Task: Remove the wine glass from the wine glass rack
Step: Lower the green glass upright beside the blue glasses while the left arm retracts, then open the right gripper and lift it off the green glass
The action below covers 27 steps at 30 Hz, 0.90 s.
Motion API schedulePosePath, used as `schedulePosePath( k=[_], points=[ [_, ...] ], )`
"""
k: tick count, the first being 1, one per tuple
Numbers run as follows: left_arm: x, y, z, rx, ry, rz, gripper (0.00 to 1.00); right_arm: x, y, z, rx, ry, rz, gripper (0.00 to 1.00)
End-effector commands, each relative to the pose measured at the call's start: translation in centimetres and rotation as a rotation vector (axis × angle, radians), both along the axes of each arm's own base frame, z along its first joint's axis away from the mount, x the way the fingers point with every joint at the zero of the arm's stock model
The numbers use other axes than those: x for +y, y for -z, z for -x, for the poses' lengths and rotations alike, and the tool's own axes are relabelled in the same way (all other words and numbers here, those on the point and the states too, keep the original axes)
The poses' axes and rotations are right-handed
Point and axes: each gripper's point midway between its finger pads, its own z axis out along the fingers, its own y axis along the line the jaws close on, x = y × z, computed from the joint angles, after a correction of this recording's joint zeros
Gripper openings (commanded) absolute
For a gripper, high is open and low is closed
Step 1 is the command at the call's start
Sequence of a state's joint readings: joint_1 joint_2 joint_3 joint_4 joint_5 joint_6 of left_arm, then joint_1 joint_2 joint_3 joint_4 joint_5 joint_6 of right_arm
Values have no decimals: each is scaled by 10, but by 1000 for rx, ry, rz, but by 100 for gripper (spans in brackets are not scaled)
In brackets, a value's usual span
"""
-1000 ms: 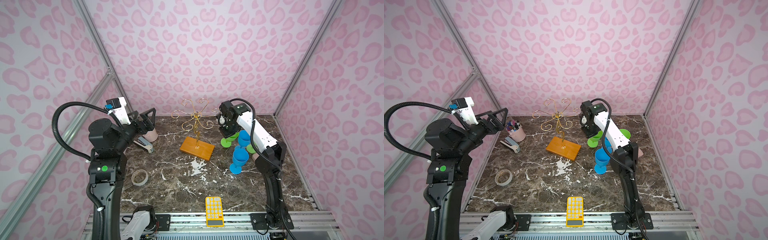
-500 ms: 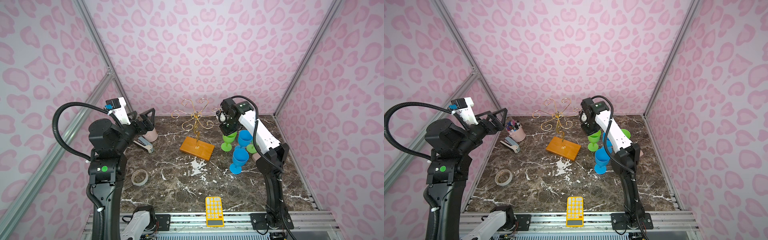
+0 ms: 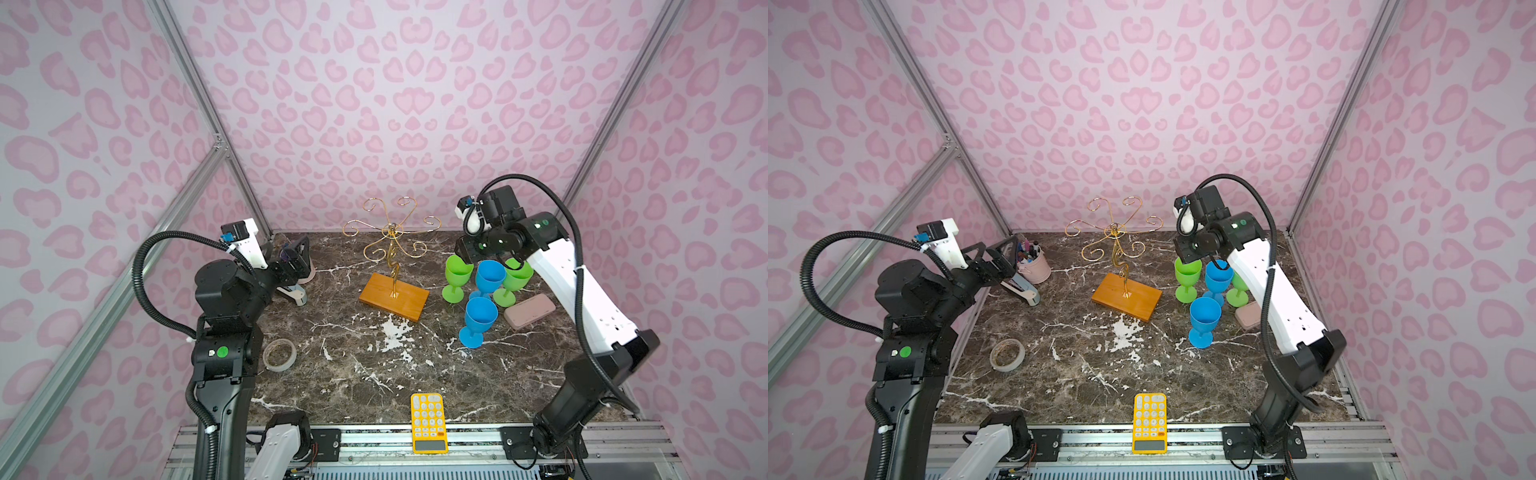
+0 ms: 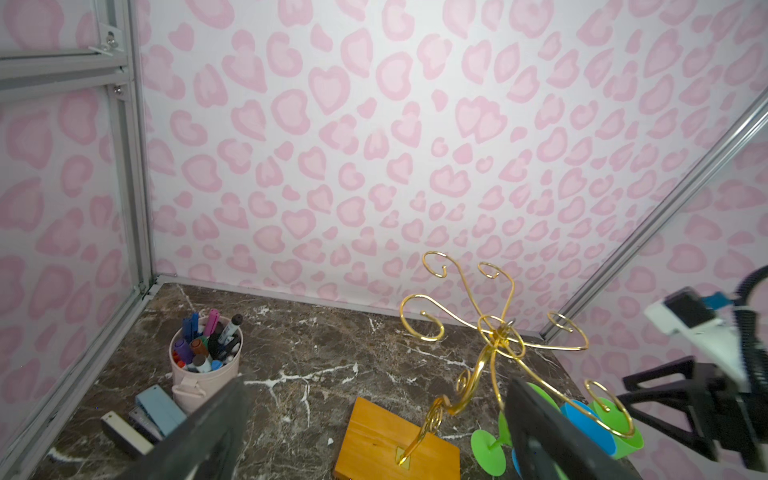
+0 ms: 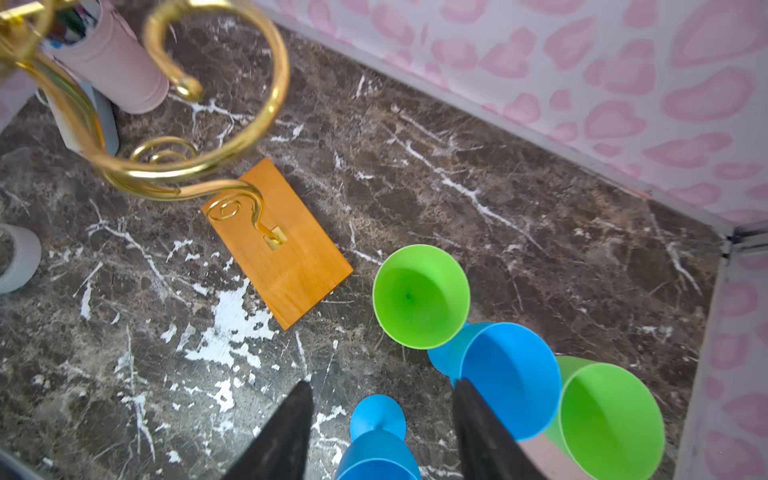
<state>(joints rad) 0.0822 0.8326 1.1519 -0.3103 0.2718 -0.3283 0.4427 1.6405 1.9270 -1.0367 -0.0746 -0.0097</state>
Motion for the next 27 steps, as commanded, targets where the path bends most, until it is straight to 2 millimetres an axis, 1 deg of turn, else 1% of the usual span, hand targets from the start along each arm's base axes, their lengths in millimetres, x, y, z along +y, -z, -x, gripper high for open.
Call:
schedulePosePath(
  k=[1,3,5,7,8,10,11,12,14,15,17,19,20,24,26,27],
  points=[
    [13,-9,-2,-88,-74,-22,97,-1,-49,-20,-250,47,-106,98],
    [18,5,-6,-76,-105,-21,97,-8,-62,-12,-341,58,-124,99],
    [23,23,-8,-75,-133,-19,97,-11,-68,-1,-428,45,-122,99],
    [28,39,-9,-84,-163,-18,97,-17,-71,7,-478,47,-135,99],
    [31,49,-10,-84,-186,-20,97,-20,-59,10,-474,58,-119,99],
    [38,67,-11,-76,-234,-32,97,-31,-55,15,-514,99,-115,99],
    [39,79,-13,-69,-245,-44,97,-40,-55,18,-554,137,-125,99],
    [39,89,-14,-64,-254,-54,97,-46,-49,21,-584,152,-124,99],
    [40,111,-17,-44,-278,-72,97,-59,-34,28,-633,184,-102,99],
    [39,119,-18,-39,-288,-76,97,-65,-25,30,-640,199,-86,99],
    [33,139,-21,-44,-290,-105,97,-83,-2,32,-639,253,-77,99],
    [28,160,-23,-34,-293,-140,97,-95,19,35,-646,286,-79,99],
    [26,169,-23,-26,-296,-146,97,-98,29,36,-656,284,-71,99],
    [31,196,-19,-8,-327,-176,97,-114,63,38,-694,335,-22,99],
    [34,210,-18,-9,-342,-187,97,-126,84,39,-668,381,-12,99],
    [35,217,-18,1,-345,-196,97,-131,92,39,-654,399,-4,99]
  ],
)
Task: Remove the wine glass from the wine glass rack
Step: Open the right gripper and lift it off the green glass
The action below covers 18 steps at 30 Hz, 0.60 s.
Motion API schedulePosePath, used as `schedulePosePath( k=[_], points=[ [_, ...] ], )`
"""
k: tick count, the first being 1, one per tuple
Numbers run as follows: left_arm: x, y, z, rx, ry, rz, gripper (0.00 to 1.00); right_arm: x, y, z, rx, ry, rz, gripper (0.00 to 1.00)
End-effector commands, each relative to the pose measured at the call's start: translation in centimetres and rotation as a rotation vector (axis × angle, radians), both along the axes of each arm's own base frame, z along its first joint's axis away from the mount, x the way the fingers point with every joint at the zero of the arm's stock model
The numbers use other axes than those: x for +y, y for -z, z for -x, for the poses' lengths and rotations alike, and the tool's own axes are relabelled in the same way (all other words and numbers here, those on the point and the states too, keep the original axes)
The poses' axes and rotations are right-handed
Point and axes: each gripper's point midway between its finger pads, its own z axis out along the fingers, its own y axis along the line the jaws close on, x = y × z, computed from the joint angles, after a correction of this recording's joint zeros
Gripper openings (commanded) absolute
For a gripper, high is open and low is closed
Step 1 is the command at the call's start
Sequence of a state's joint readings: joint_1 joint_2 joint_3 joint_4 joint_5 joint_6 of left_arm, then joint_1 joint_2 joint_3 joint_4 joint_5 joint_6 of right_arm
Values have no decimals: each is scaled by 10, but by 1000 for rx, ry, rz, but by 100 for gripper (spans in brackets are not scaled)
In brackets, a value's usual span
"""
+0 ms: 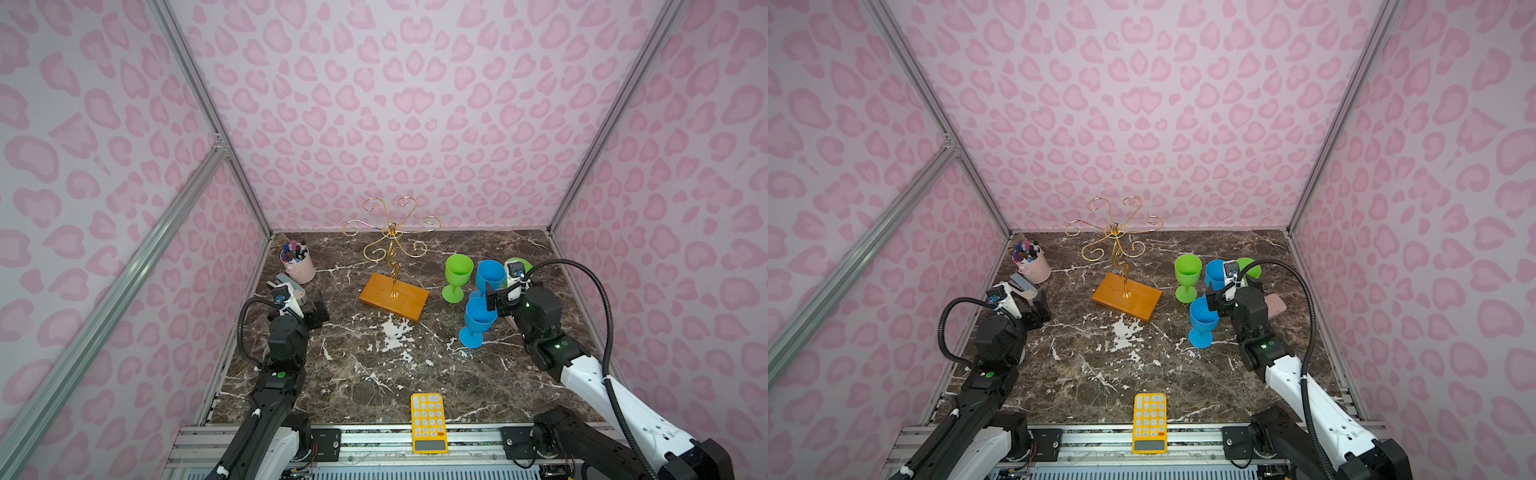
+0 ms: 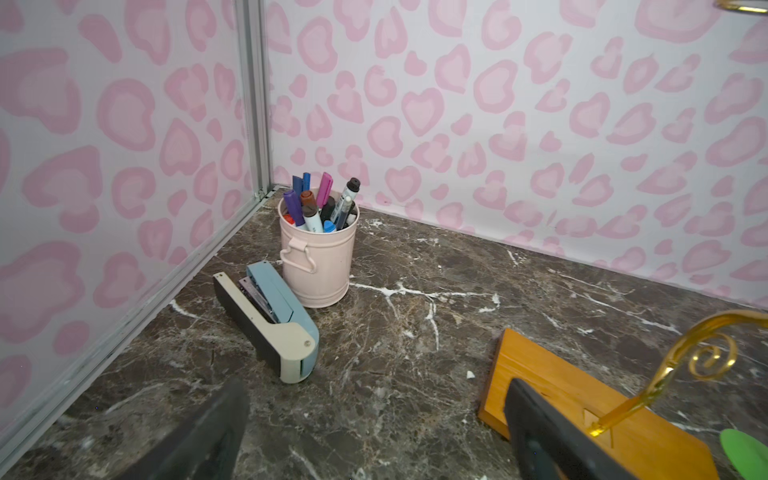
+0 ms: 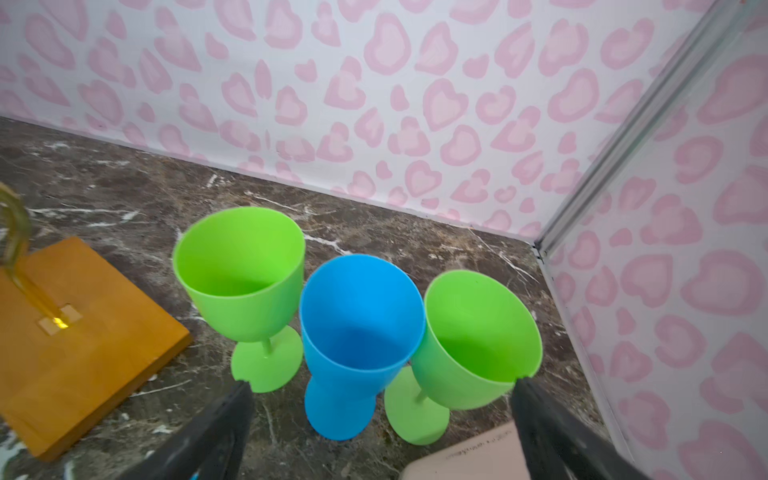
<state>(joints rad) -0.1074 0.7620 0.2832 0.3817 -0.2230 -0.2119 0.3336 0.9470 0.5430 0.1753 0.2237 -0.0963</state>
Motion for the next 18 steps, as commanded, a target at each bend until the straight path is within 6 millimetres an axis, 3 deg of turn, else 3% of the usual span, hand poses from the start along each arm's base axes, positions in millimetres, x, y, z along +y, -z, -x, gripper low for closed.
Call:
schedulePosePath(
  k=[1,4,7,10,15,18],
  points=[
    [9,-6,-3,-79,-51,-43,97,-18,-5,-4,-97,90,-30,99],
    [11,18,-4,-42,-57,-69,97,-33,17,0,-121,151,-10,99],
    [8,28,-5,-57,-37,-89,97,-48,41,1,-124,197,-11,99],
    [6,38,-11,-49,-24,-124,97,-51,61,-2,-105,198,-7,99],
    [1,41,-28,-33,10,-169,97,-40,72,-4,-108,137,-14,99],
    [2,41,-33,-31,9,-197,97,-39,69,-2,-133,123,-12,99]
  ],
)
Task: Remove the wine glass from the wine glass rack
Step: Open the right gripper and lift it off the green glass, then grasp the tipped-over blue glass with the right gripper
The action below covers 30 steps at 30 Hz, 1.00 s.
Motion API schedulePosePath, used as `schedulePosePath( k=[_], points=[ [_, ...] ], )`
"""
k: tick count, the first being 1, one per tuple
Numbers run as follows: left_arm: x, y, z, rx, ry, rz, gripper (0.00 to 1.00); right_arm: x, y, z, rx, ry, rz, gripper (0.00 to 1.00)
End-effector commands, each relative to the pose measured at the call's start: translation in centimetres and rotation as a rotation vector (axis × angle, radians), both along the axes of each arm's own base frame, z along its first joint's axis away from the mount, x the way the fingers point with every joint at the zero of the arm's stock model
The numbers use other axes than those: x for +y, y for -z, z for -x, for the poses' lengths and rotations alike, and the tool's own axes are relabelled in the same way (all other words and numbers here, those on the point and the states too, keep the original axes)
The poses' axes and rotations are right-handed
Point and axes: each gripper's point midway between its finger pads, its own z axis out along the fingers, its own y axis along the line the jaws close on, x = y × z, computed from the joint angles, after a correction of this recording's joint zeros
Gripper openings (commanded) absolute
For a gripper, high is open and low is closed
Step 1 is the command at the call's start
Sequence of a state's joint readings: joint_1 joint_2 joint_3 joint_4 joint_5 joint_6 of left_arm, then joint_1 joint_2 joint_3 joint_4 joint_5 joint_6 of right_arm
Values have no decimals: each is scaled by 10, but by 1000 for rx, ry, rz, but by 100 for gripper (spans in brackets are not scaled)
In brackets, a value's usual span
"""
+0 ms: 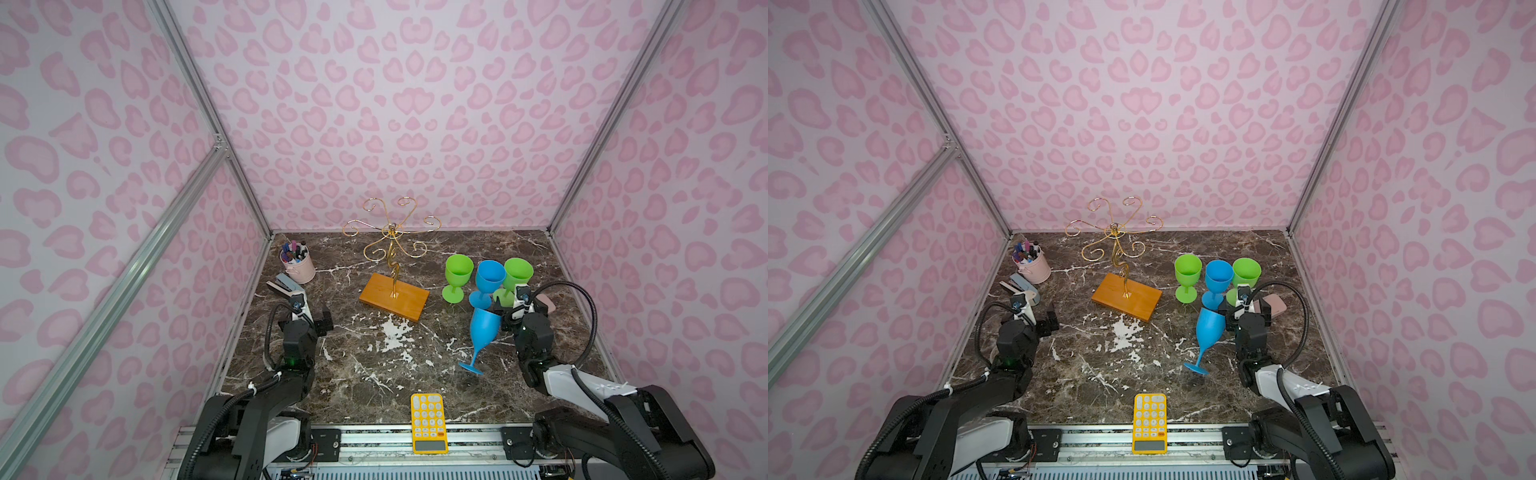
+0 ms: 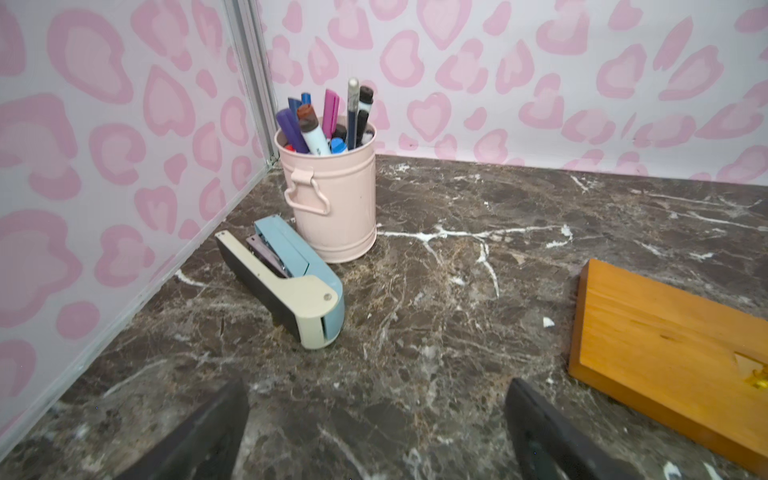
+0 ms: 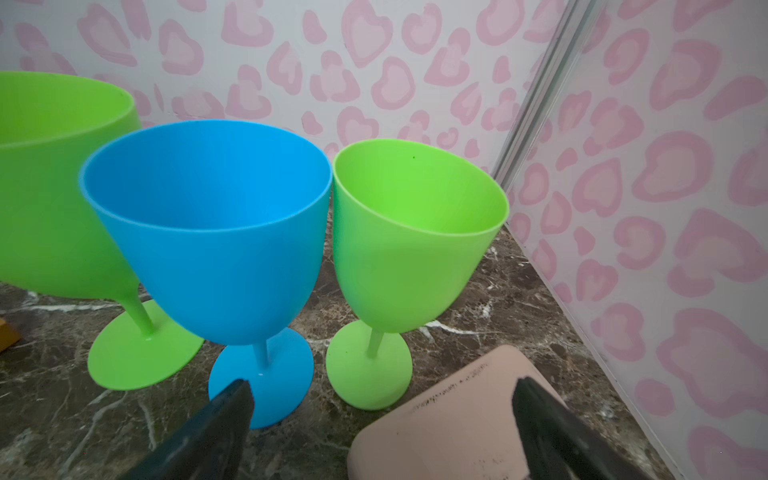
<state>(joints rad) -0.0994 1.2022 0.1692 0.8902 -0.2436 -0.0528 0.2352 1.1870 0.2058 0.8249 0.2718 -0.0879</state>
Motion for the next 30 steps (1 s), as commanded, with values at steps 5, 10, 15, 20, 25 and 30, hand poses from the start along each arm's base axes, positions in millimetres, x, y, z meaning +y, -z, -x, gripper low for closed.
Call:
schedulePosePath(
  k=[5,10,15,20,25,30],
  points=[
    [2,-23,-10,-109,-4,-51,97,11,-25,-8,-65,-60,10,99],
    [3,-12,-22,-82,-12,-66,97,15,-38,-10,-77,-84,30,99],
    [7,-10,-25,-72,-34,-57,97,32,-52,-2,-73,-142,107,99],
    [18,0,-34,-35,-84,-30,97,43,-64,0,-50,-182,68,99],
    [20,4,-39,-6,-81,-15,97,37,-57,-4,115,-193,-133,99],
    [21,3,-39,-11,-81,-15,97,47,-53,4,282,-225,-212,99]
  ],
)
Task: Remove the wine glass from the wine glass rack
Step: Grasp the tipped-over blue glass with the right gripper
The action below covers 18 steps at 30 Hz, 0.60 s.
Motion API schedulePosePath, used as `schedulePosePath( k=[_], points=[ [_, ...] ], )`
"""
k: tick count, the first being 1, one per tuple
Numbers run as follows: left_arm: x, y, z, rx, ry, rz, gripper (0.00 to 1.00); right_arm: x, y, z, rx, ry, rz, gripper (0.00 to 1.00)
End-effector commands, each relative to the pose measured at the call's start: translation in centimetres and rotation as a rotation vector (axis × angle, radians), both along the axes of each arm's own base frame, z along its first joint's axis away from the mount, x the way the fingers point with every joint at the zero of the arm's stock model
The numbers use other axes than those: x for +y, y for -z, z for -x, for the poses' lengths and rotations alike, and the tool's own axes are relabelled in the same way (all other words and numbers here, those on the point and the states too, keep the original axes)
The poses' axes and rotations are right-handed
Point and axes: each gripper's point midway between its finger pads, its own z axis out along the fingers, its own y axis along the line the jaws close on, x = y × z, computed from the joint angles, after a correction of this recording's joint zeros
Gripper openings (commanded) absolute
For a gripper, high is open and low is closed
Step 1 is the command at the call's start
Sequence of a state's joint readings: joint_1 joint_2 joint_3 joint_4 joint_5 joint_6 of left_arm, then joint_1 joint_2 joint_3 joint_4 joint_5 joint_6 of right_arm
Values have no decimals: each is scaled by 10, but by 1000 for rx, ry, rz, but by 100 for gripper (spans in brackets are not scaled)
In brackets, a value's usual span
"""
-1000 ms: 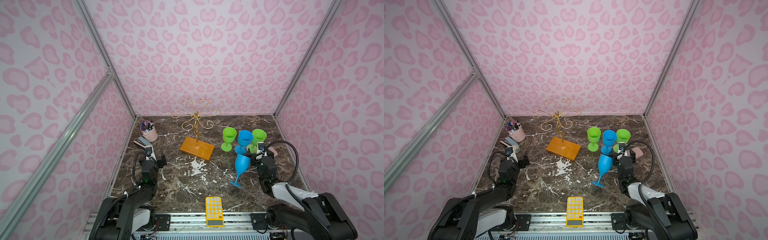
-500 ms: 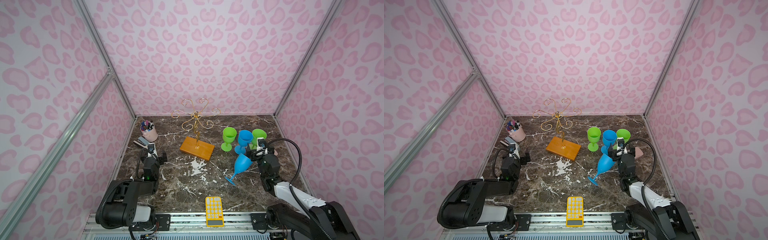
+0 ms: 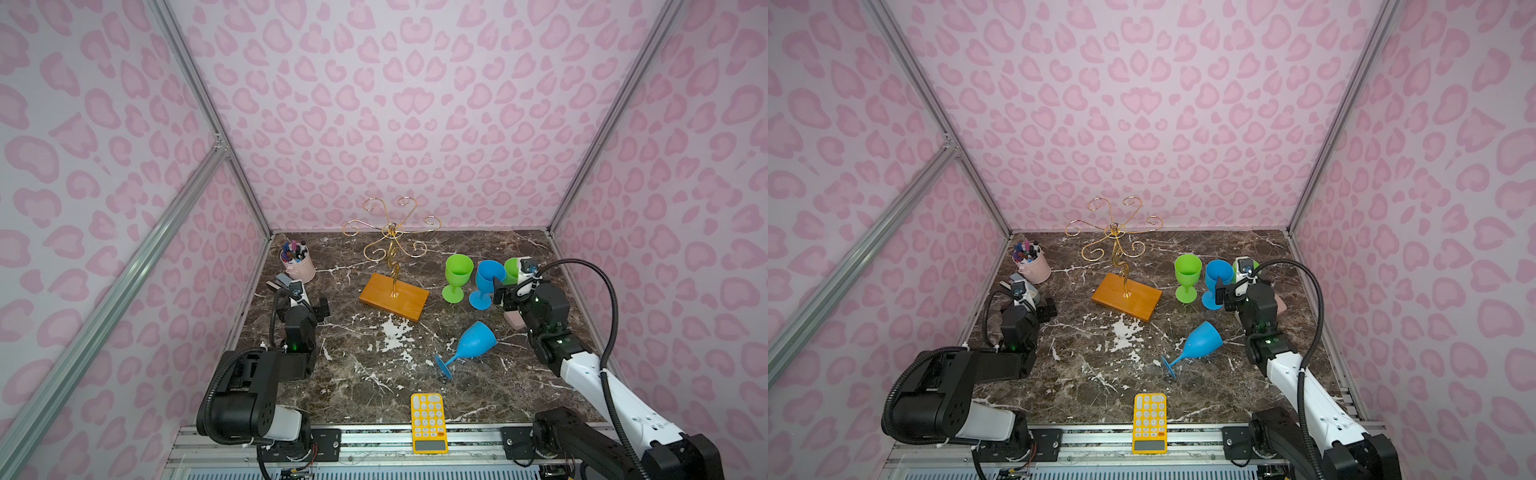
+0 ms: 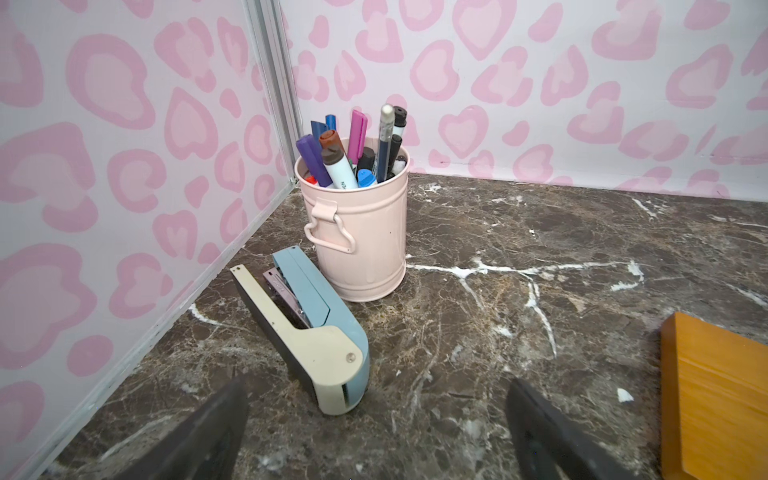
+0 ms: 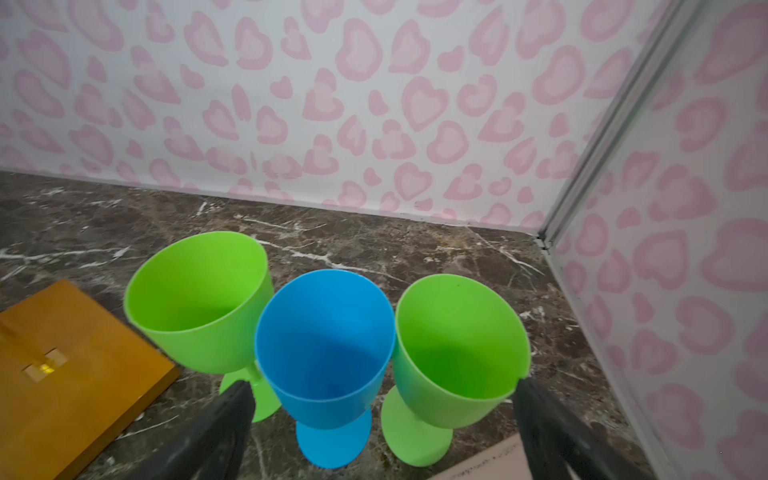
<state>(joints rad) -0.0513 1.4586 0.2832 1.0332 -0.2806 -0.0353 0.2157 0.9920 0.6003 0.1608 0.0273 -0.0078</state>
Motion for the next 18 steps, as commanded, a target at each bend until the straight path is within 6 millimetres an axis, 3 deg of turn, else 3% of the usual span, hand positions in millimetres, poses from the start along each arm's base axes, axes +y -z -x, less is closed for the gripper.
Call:
schedulePosePath(
  k=[1,5,13,18],
  points=[
    [0,-4,-3,-13,-1,10,97,13,36,21,227,-58,-96,99],
    [1,-3,-3,-11,-2,10,97,28,40,36,328,-149,-173,99],
    [0,-3,-3,-8,2,10,97,39,54,71,516,-244,-262,79],
    [0,-3,-4,-7,4,13,97,51,78,88,688,-297,-349,72]
  ],
)
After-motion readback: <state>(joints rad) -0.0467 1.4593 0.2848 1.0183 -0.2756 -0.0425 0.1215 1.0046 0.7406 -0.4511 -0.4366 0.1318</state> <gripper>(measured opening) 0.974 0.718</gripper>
